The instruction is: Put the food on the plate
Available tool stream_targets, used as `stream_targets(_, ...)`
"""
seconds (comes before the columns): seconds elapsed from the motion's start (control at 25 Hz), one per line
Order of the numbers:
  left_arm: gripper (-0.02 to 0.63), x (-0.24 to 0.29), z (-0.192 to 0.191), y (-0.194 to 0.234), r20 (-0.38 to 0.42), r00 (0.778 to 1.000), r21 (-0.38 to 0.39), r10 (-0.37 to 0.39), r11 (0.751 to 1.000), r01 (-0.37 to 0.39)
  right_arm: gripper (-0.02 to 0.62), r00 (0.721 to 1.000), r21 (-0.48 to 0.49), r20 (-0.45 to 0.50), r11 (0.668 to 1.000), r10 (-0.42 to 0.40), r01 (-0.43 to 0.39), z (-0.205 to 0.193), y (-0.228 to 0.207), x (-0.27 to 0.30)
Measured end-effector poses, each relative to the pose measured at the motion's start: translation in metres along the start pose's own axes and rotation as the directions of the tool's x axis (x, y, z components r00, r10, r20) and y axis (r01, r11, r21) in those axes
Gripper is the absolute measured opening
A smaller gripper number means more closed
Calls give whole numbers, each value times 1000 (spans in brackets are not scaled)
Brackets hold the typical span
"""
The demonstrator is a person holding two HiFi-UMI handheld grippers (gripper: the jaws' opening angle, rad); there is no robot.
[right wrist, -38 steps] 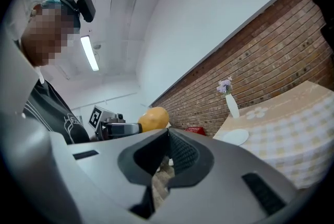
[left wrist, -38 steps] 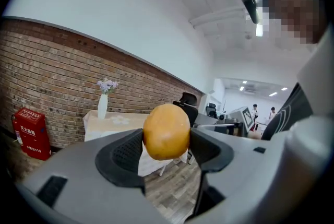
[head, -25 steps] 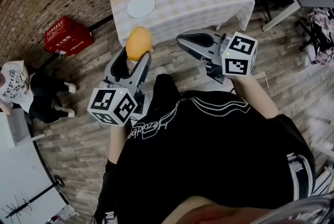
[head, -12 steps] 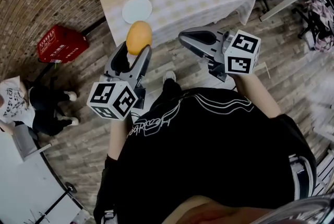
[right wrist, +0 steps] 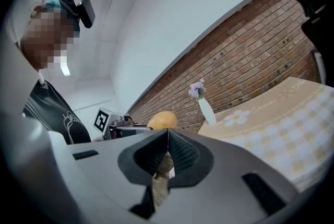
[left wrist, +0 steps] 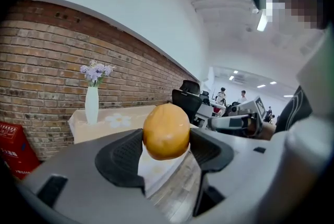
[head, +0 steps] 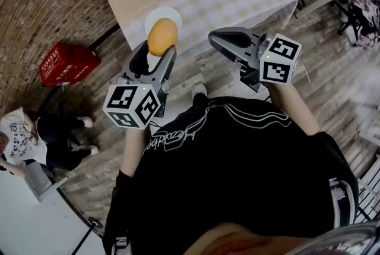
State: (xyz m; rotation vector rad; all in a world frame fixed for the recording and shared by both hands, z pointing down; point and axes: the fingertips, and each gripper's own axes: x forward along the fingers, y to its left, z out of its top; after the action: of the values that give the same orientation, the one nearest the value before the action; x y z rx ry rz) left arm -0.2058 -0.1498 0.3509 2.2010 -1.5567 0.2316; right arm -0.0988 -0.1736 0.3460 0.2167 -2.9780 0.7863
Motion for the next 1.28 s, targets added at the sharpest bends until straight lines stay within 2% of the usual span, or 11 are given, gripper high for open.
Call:
stream_targets(0.24,279,31,4,42,-34,999,33,-28,999,29,-3,998,17,2,998,-66,66,5,-24,25)
stream_targets(0.52,279,70,-8,85,-90,995,69,-37,997,43,-3,990,46,10,989,-141,140,6,-53,42)
stream_targets(1.04,279,129,-70,136,-228,974,150,-4,988,40,-3,973,91,-10,969,-230,230,-12,-96,50)
stream_targets(1.28,279,145,-102,147,-292,957,152,-4,987,51,-3,966,116,-21,959,-257,257,-22,-110,48)
